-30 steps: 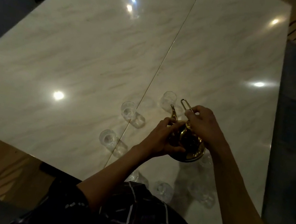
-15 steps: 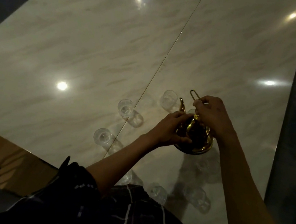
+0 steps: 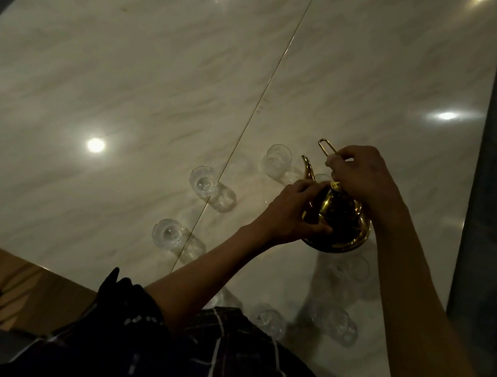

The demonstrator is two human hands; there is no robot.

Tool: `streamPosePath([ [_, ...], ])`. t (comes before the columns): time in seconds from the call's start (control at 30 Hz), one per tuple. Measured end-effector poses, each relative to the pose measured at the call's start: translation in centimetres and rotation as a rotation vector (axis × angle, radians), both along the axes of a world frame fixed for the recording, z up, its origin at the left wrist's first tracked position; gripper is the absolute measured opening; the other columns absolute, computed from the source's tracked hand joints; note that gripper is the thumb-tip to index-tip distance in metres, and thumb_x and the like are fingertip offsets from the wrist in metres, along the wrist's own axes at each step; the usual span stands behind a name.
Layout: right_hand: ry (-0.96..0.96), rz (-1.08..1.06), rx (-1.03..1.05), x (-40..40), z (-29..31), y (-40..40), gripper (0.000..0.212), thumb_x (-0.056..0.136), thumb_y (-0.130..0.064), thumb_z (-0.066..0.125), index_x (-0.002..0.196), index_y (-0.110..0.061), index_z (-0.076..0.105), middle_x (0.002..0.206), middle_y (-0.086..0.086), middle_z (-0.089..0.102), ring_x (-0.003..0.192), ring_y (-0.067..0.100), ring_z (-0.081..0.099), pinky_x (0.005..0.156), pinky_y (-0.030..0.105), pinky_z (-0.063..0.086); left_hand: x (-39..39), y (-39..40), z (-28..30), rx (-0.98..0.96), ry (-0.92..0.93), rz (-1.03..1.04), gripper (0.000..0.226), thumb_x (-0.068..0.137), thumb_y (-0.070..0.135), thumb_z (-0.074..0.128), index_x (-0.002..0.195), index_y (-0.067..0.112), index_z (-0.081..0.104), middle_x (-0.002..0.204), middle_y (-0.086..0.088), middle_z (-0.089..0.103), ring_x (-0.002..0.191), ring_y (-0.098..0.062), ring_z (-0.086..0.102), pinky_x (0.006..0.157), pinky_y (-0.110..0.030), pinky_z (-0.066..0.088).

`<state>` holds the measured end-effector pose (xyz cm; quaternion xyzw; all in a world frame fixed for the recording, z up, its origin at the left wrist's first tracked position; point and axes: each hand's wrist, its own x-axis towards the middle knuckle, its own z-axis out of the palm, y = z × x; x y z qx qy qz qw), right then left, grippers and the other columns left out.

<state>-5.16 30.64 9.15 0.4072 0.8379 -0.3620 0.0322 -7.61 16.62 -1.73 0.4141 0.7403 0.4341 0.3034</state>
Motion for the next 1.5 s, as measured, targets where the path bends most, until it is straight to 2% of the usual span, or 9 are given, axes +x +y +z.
streamPosePath([
  [0.17, -0.012, 0.002, 0.023, -0.1, 0.8, 0.1, 0.028, 0.089, -0.034, 0.059, 0.098, -0.01, 0.072, 0.1, 0.014, 0.069, 0.09, 0.026, 0.069, 0.081, 0.044, 0.058, 0.1, 0.0, 0.8, 0.029, 0.015, 0.004, 0.089, 0.079, 0.045, 0.081, 0.153, 0.023, 0.036, 0.148, -0.011, 0.044, 0.132, -0.027, 0.044, 0.105, -0.043, 0.046],
  [0.27, -0.016, 0.027, 0.031, -0.2, 1.5, 0.0, 0.026, 0.091, -0.03, 0.06, 0.098, -0.008, 0.072, 0.091, 0.013, 0.069, 0.085, 0.026, 0.069, 0.079, 0.042, 0.057, 0.2, 0.0, 1.3, 0.043, 0.009, 0.009, 0.089, 0.079, 0.045, 0.08, 0.153, 0.023, 0.036, 0.148, -0.011, 0.044, 0.132, -0.027, 0.044, 0.103, -0.041, 0.046],
  [0.43, -0.024, 0.038, 0.019, -0.4, 2.6, -0.1, 0.026, 0.091, -0.029, 0.062, 0.101, -0.007, 0.071, 0.086, 0.011, 0.07, 0.085, 0.026, 0.07, 0.081, 0.045, 0.058, 0.1, 0.0, 1.7, 0.016, 0.019, -0.001, 0.09, 0.079, 0.053, 0.076, 0.154, 0.031, 0.031, 0.151, -0.009, 0.04, 0.134, -0.029, 0.042, 0.102, -0.049, 0.047],
  [0.6, -0.024, 0.05, 0.011, -0.5, 3.7, -0.3, 0.027, 0.092, -0.029, 0.061, 0.104, -0.006, 0.071, 0.083, 0.008, 0.069, 0.087, 0.025, 0.069, 0.084, 0.046, 0.057, 0.1, 0.1, 2.3, 0.037, 0.033, 0.009, 0.089, 0.08, 0.052, 0.077, 0.153, 0.029, 0.032, 0.15, -0.01, 0.042, 0.132, -0.028, 0.043, 0.101, -0.047, 0.049],
  [0.77, -0.029, 0.051, 0.013, -0.6, 4.1, -0.4, 0.024, 0.091, -0.028, 0.063, 0.099, -0.007, 0.072, 0.077, 0.007, 0.068, 0.084, 0.026, 0.069, 0.084, 0.047, 0.058, 0.2, 0.1, 2.5, 0.029, 0.017, 0.007, 0.09, 0.08, 0.053, 0.076, 0.154, 0.031, 0.031, 0.151, -0.009, 0.04, 0.134, -0.027, 0.041, 0.102, -0.047, 0.048],
  [1.0, -0.036, 0.031, 0.006, -0.6, 4.7, -0.7, 0.021, 0.09, -0.028, 0.063, 0.097, -0.011, 0.073, 0.076, 0.006, 0.069, 0.081, 0.024, 0.07, 0.072, 0.035, 0.055, 0.4, -0.2, 3.0, 0.033, 0.024, 0.017, 0.091, 0.079, 0.054, 0.076, 0.154, 0.03, 0.031, 0.151, -0.008, 0.04, 0.133, -0.026, 0.042, 0.101, -0.048, 0.049],
  [1.2, -0.043, 0.04, 0.022, -0.7, 5.4, -1.0, 0.024, 0.091, -0.03, 0.063, 0.1, -0.01, 0.072, 0.082, 0.006, 0.07, 0.086, 0.022, 0.07, 0.08, 0.042, 0.058, 0.4, -0.3, 3.5, 0.048, 0.034, 0.019, 0.09, 0.08, 0.052, 0.077, 0.154, 0.029, 0.031, 0.149, -0.009, 0.041, 0.131, -0.026, 0.042, 0.1, -0.043, 0.048],
  [1.5, -0.045, 0.063, 0.047, -0.5, 6.0, -1.3, 0.025, 0.092, -0.029, 0.062, 0.103, -0.008, 0.072, 0.084, 0.006, 0.07, 0.089, 0.023, 0.069, 0.084, 0.046, 0.057, 0.5, -0.4, 3.8, 0.056, 0.035, 0.014, 0.089, 0.081, 0.05, 0.077, 0.154, 0.028, 0.032, 0.149, -0.01, 0.041, 0.132, -0.026, 0.042, 0.101, -0.041, 0.047],
])
